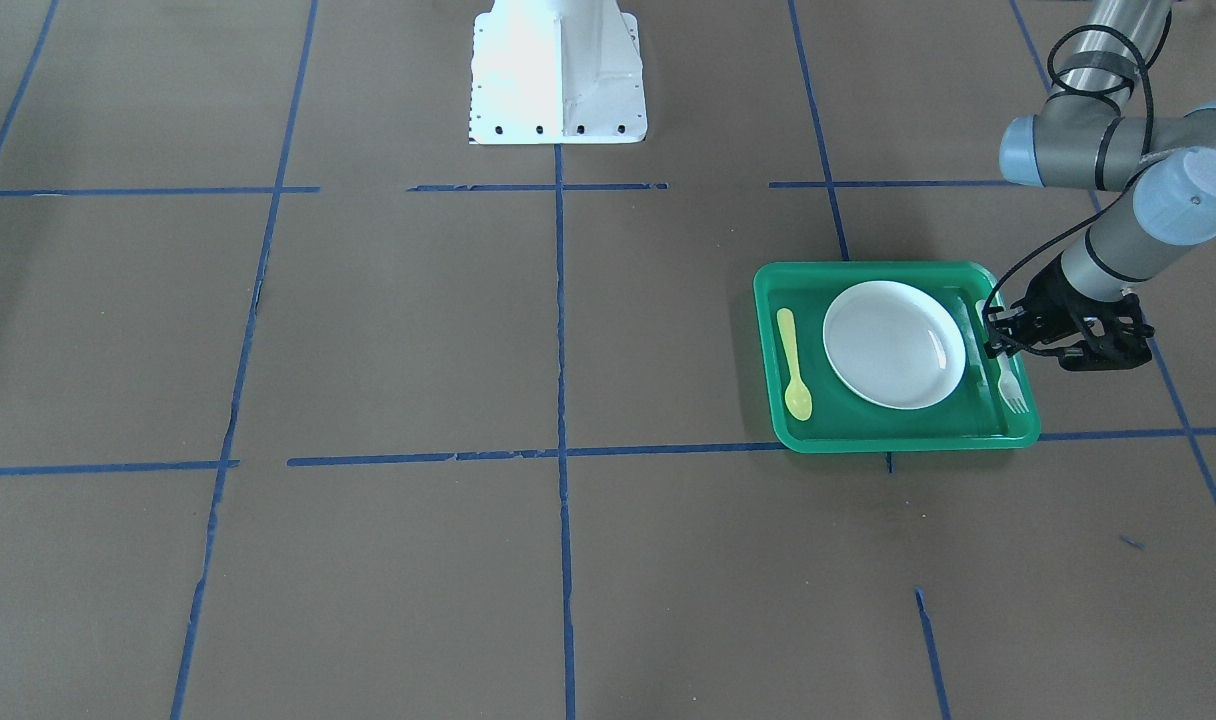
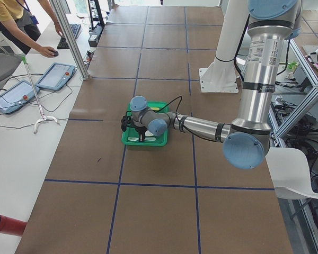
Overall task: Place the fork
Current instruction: 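Lower the fork onto the tray beside the plate and open the left gripper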
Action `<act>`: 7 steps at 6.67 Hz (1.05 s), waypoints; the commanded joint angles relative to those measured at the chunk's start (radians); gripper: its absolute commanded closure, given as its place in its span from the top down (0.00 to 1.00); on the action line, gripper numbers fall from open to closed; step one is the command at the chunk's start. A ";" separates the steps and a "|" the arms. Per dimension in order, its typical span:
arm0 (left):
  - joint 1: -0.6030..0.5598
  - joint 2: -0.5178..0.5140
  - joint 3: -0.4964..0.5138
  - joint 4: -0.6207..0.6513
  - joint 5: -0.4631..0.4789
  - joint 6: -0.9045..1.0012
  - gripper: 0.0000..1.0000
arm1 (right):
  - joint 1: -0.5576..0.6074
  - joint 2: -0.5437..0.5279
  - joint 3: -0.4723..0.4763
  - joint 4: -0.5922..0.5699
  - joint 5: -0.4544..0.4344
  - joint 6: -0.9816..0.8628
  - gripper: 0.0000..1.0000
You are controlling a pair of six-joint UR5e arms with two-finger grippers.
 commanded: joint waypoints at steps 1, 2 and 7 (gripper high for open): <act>0.000 -0.003 -0.001 0.000 -0.002 -0.002 0.00 | 0.000 0.000 0.000 0.000 0.000 0.000 1.00; 0.000 -0.003 -0.002 0.000 -0.003 -0.003 0.00 | 0.000 0.000 0.000 0.000 0.000 0.000 1.00; 0.003 -0.003 -0.011 0.000 -0.003 0.003 0.96 | 0.000 0.000 0.000 0.000 0.000 0.000 1.00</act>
